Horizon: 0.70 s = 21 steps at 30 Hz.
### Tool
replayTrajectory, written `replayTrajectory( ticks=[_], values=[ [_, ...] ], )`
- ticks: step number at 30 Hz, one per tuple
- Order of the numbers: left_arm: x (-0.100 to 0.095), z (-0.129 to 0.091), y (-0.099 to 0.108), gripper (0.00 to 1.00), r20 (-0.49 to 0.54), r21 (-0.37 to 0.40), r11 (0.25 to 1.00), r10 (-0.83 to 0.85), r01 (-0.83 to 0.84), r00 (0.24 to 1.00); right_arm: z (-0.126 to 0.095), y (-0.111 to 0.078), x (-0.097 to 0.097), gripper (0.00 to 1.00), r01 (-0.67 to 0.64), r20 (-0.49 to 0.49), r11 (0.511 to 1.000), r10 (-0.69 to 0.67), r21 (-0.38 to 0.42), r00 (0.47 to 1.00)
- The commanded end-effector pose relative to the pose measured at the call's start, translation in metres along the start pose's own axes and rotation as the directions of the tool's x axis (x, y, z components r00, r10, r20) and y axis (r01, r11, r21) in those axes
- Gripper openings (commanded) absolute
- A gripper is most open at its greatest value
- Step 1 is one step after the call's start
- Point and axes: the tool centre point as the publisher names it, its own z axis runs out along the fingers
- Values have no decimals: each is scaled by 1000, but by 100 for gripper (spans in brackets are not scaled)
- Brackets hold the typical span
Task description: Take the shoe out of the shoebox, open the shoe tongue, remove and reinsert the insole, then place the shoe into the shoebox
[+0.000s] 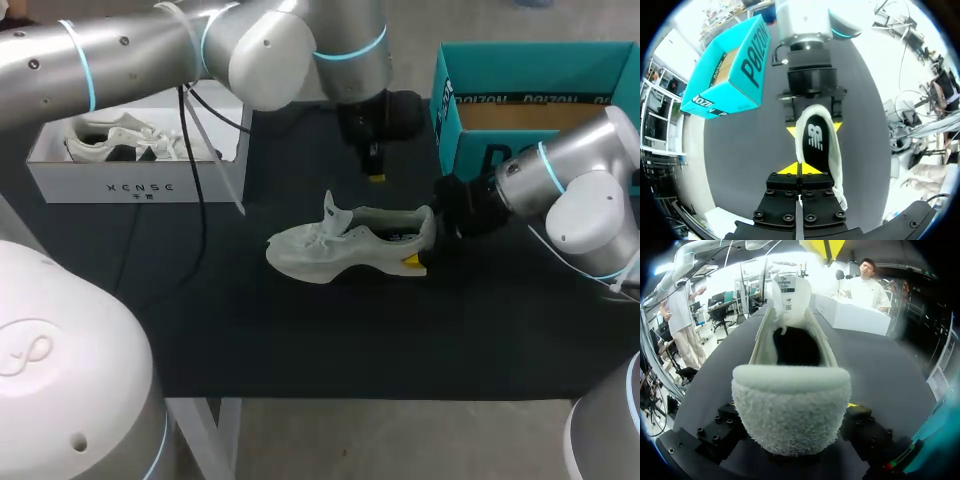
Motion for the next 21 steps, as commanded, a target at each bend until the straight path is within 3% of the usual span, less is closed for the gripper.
replayTrajectory(
  ticks=[1,10,21],
  values=[
    [-2,18,-7,0,-19,9,1000,7,-7,1000,2,0,-1,0,1,2,1000,-1,0,1000],
    [3,44,-16,0,-90,-31,998,44,-47,995,2,0,-1,0,1,2,1000,-1,0,1000],
    [7,41,-15,0,-101,-30,999,40,-44,994,2,0,-1,0,1,2,1000,-1,0,1000]
  ],
)
